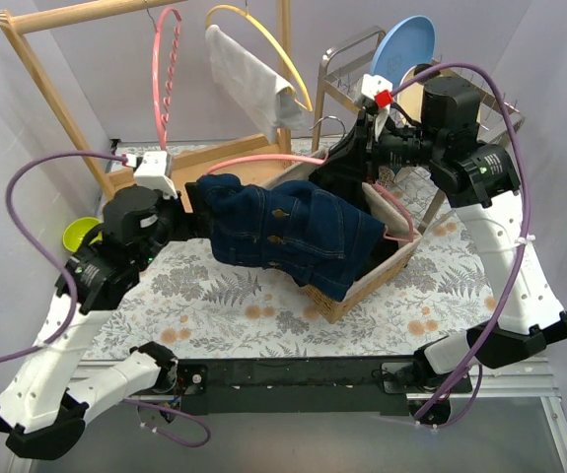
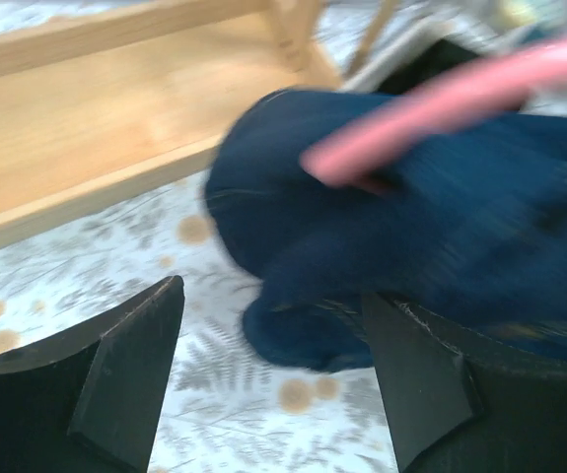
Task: Place the skirt on the hanger
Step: Place skirt on hanger
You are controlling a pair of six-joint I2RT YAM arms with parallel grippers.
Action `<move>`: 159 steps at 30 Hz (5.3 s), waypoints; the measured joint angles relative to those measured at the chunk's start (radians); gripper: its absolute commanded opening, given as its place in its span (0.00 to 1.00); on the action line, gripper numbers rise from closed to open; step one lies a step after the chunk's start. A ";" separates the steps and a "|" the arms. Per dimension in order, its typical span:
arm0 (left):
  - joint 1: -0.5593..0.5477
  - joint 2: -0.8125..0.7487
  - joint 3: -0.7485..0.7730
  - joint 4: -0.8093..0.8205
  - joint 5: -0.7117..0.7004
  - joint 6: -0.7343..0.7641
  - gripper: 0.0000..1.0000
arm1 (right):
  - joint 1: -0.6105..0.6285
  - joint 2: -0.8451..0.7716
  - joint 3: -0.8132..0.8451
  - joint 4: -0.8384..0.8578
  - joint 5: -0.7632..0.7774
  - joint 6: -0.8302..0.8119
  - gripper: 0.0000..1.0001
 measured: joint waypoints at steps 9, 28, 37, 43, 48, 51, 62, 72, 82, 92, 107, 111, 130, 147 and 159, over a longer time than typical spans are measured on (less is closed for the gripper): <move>0.001 -0.068 0.188 0.112 0.448 -0.104 0.98 | 0.075 0.155 0.082 0.095 0.227 0.246 0.01; -0.542 0.304 0.109 0.153 0.161 -0.145 0.66 | 0.257 0.331 0.169 0.157 0.651 0.463 0.01; -0.632 0.417 0.166 0.048 -0.177 -0.137 0.51 | 0.254 0.344 0.169 0.157 0.671 0.482 0.01; -0.645 0.474 0.182 0.007 -0.296 -0.118 0.18 | 0.254 0.344 0.169 0.158 0.669 0.483 0.01; -0.645 0.478 0.202 0.002 -0.326 -0.098 0.05 | 0.254 0.344 0.169 0.160 0.669 0.483 0.01; -0.647 0.463 0.214 0.019 -0.286 -0.078 0.01 | 0.254 0.344 0.169 0.160 0.669 0.482 0.01; -0.653 0.433 0.258 0.089 0.081 -0.033 0.07 | 0.255 0.344 0.167 0.160 0.666 0.480 0.01; -0.667 0.507 0.259 0.019 0.089 -0.069 0.65 | 0.248 0.343 0.167 0.164 0.602 0.397 0.01; -0.667 -0.014 0.155 0.035 -0.288 -0.151 0.89 | 0.239 0.238 0.127 0.103 0.311 0.089 0.01; -0.666 -0.153 -0.052 -0.003 -0.471 -0.153 0.83 | 0.074 0.110 0.128 0.011 0.026 -0.037 0.01; -0.566 -0.063 -0.101 0.062 -0.447 -0.019 0.63 | -0.037 0.071 0.084 0.037 -0.216 0.015 0.01; -0.375 -0.043 -0.112 0.110 -0.291 0.032 0.33 | -0.076 0.036 0.047 0.063 -0.257 0.034 0.01; -0.196 -0.058 -0.054 0.121 0.032 0.113 0.00 | -0.158 0.025 -0.014 0.058 -0.281 -0.052 0.01; -0.188 -0.067 -0.008 -0.051 -0.103 0.048 0.98 | -0.093 0.029 -0.035 -0.032 -0.168 -0.148 0.01; -0.188 0.074 0.434 -0.078 0.173 0.202 0.98 | 0.163 0.104 0.002 -0.083 0.021 -0.194 0.01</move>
